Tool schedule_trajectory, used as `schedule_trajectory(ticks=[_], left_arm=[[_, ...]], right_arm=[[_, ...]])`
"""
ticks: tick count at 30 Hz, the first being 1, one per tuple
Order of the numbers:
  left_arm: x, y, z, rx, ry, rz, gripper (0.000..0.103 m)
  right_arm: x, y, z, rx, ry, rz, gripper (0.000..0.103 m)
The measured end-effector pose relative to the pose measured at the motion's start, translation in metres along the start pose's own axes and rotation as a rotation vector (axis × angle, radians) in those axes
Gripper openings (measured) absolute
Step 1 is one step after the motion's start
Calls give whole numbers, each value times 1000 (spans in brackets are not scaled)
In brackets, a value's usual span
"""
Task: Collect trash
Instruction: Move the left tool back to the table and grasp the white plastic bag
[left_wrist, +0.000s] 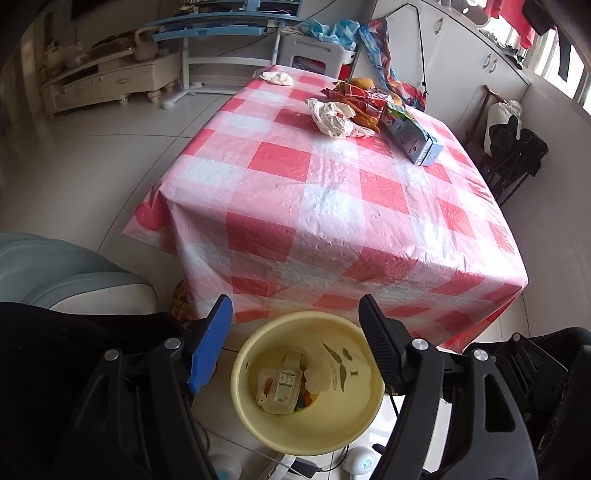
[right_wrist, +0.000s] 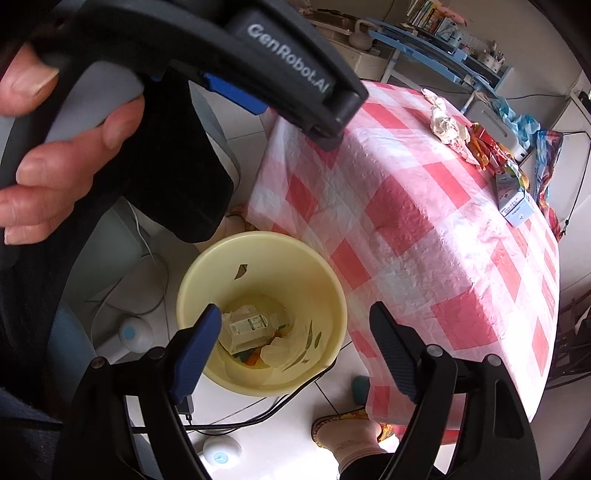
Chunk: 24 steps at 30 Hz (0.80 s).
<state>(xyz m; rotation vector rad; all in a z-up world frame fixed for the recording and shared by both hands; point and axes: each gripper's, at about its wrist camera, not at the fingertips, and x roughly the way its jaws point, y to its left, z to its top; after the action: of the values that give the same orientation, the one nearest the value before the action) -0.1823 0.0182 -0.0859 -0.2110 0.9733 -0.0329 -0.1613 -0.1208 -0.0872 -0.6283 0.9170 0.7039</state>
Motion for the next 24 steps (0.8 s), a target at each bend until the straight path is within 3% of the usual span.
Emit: schedule_trajectory(ticks=[16,24], left_arm=[[3,0,-2,-6,3,0,68],[2,0,6,-16,-13,-15,68]], right_arm=[[-2,1,2,-2,-13,-15,79],[-15,-9,6,23,-72,-62,79]])
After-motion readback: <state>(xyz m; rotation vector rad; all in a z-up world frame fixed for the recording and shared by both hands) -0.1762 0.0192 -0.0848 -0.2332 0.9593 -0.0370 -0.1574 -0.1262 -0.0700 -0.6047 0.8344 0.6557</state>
